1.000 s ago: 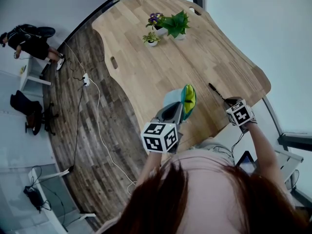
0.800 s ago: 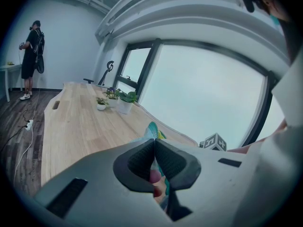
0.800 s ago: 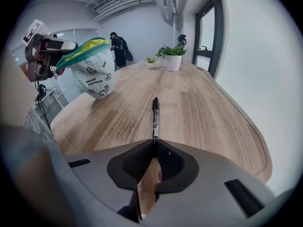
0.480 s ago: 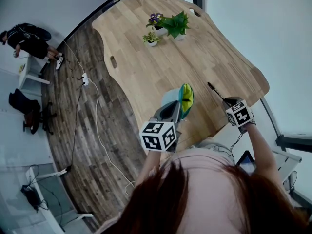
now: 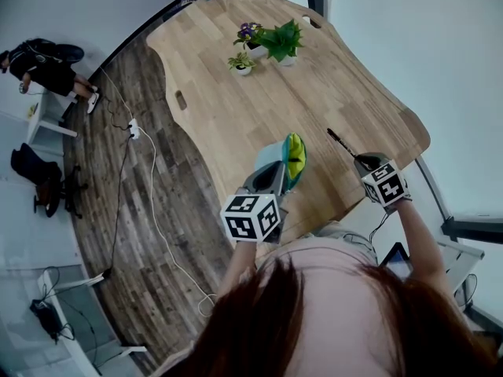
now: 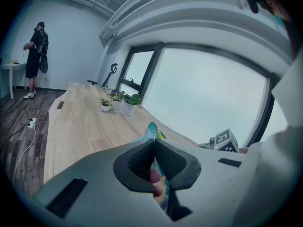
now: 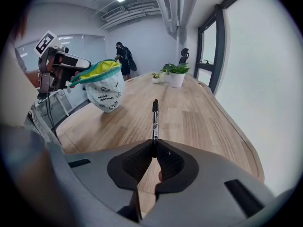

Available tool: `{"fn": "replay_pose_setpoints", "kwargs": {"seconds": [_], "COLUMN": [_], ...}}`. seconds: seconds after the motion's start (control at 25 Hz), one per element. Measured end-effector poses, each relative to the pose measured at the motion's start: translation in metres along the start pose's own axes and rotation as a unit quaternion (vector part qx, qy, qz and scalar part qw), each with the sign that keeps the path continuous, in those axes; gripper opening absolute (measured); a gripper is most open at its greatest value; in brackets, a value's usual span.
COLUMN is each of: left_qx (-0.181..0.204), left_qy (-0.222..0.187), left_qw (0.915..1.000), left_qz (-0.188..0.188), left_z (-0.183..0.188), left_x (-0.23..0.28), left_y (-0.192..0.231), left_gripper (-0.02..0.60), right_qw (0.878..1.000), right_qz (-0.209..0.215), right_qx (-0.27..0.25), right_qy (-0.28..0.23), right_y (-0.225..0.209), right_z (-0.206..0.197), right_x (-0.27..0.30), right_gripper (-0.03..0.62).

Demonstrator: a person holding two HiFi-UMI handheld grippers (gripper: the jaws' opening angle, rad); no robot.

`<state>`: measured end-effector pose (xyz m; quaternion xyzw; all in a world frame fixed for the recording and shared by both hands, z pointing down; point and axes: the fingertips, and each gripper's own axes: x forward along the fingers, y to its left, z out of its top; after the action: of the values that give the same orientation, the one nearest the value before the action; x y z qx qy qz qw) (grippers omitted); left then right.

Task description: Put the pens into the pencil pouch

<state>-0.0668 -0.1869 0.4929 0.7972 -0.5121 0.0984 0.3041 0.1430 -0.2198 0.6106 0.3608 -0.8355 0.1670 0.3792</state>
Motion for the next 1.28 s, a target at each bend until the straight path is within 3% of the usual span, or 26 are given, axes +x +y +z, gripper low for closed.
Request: {"fn": "replay_pose_setpoints", "kwargs": {"seconds": [1.28], "left_qx": [0.013], "left_qy": [0.003], "left_qw": [0.9998], "left_qz": [-0.017], "left_z": [-0.01], "left_x": [-0.007], "left_y": [-0.01], "left_gripper": [0.008], "right_qw": [0.994], "right_qz": [0.063], "right_qx": [-0.061], "right_qy": [-0.068], "right_y": [0.06], "right_z": [0.066], "right_x": [-0.066], "right_gripper": [0.028]}}
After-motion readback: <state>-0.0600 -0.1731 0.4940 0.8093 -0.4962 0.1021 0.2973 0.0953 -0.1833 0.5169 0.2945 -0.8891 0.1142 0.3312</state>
